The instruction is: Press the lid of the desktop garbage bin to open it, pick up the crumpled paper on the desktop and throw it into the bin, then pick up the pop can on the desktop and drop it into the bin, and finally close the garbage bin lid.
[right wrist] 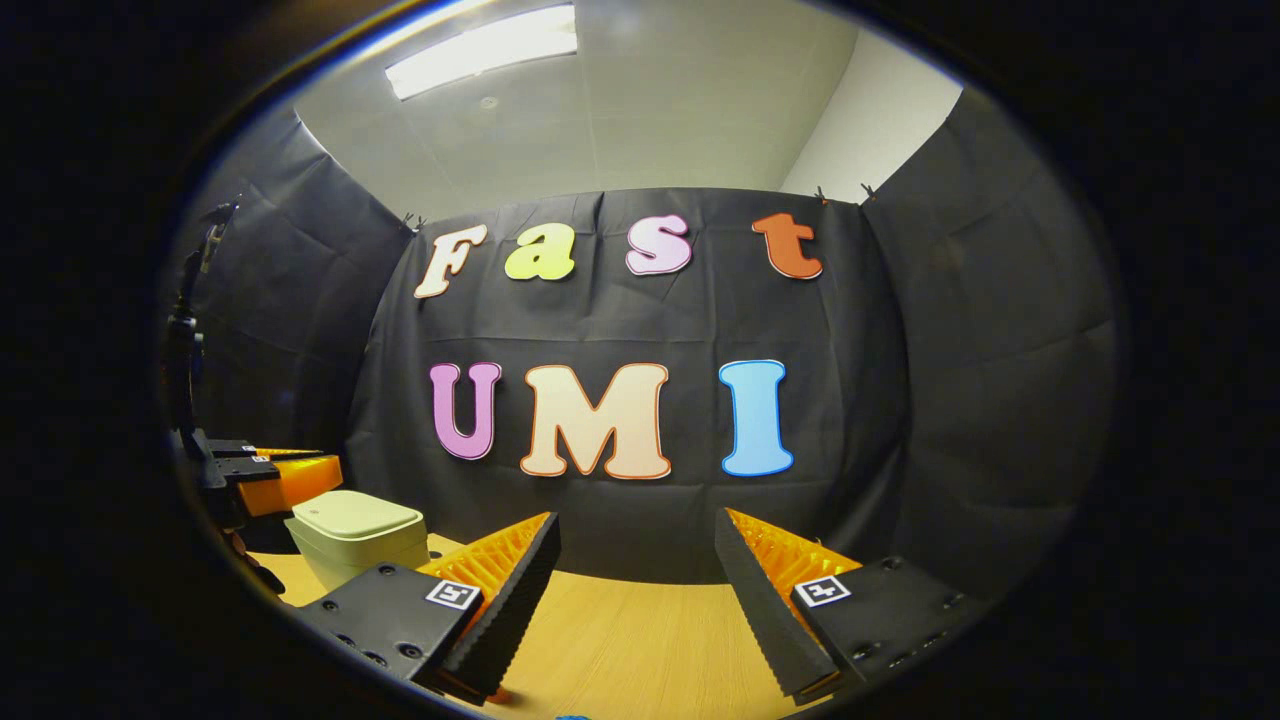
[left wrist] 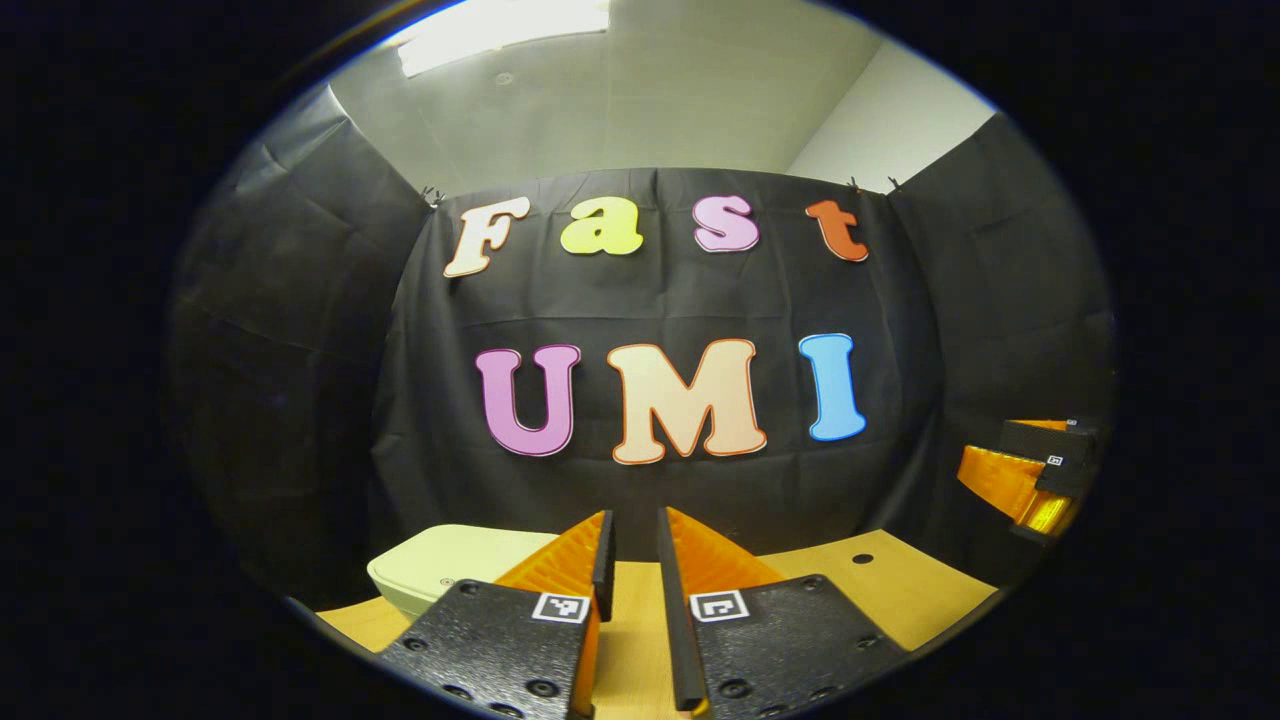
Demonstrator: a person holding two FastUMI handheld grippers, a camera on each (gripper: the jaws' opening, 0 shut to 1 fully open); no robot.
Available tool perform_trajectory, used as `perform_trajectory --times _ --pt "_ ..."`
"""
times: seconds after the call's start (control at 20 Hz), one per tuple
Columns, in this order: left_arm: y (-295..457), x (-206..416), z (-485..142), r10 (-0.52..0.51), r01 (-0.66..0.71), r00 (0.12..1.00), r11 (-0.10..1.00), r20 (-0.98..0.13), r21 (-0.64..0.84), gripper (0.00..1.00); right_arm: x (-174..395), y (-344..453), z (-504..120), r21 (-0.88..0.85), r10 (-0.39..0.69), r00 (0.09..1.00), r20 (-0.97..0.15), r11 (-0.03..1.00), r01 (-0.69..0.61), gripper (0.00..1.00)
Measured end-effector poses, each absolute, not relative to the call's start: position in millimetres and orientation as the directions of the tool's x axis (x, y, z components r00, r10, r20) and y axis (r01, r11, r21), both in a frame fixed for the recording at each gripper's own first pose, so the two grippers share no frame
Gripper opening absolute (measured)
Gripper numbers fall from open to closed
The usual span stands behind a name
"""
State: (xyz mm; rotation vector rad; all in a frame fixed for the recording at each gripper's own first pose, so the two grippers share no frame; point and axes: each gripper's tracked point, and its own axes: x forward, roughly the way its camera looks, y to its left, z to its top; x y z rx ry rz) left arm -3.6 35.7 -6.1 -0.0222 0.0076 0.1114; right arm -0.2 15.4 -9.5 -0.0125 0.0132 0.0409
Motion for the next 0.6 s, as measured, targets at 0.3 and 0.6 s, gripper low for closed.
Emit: perform_trajectory --times 0.3,0.6 --pt "77.7 1.3 -23.7 0.176 -0.177 0.983 0.984 -0.044 -0.015 0.00 3.5 31.7 -18.0 -0.031 0.052 0.998 -0.026 0.998 -0.053 0.99" --pt "132.1 10.9 -56.5 0.243 -0.248 0.963 0.968 -0.117 -0.030 0.00 5.5 43.2 -28.5 -0.053 0.031 0.998 -0.054 0.998 -0.034 0.98"
